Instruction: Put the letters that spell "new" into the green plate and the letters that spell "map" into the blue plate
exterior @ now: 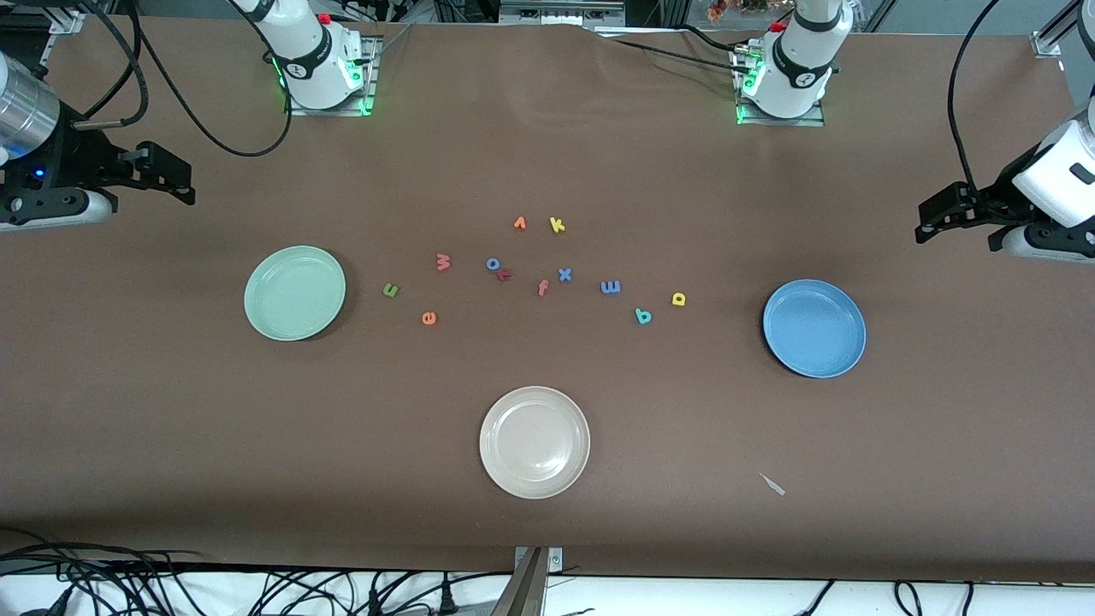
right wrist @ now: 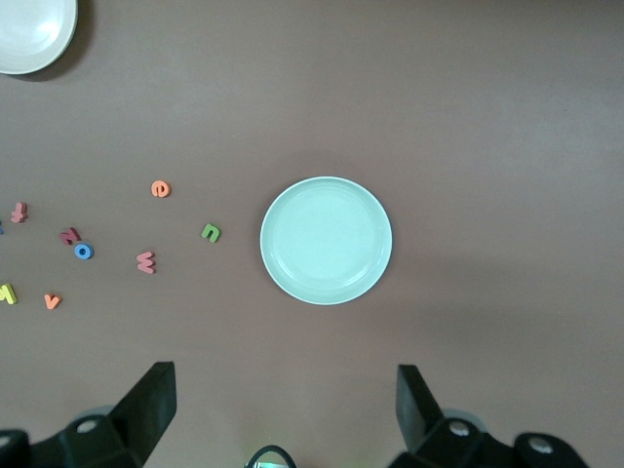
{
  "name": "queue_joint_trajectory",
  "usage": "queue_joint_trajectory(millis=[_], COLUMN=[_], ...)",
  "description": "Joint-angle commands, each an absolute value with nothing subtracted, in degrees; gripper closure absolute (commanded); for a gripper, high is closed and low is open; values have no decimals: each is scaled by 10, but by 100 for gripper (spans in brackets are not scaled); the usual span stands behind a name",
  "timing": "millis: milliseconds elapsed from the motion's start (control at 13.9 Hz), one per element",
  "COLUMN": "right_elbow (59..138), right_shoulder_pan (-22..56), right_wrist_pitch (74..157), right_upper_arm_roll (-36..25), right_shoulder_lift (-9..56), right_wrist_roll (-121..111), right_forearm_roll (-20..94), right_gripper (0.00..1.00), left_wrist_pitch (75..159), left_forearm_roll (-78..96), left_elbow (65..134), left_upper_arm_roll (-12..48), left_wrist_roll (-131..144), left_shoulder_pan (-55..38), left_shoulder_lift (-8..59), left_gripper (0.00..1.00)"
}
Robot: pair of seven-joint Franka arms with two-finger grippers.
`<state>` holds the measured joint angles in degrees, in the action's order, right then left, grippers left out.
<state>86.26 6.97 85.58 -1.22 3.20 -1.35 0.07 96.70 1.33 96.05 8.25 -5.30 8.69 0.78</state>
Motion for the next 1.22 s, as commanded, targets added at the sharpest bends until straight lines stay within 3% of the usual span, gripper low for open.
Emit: queue_joint_trajectory(millis=[0,1149], right_elbow=[865,873], right_shoulder_pan=[69,70], right_wrist_pitch=[851,850], right_upper_arm_roll=[-12,-11], right_shoulder_lift=[24,30], right_wrist_roll=[-12,-7], right_forearm_roll=[9,9], right_gripper=[0,0], left_wrist_pitch=[969,970], left_forearm_roll=[15,15], left_elbow=[961,962], left_upper_arm_roll=[83,83], left_wrist_roll=[-63,-63], left_shoulder_pan=[88,88], left_shoulder_lift=[9,10], left_gripper=[0,0])
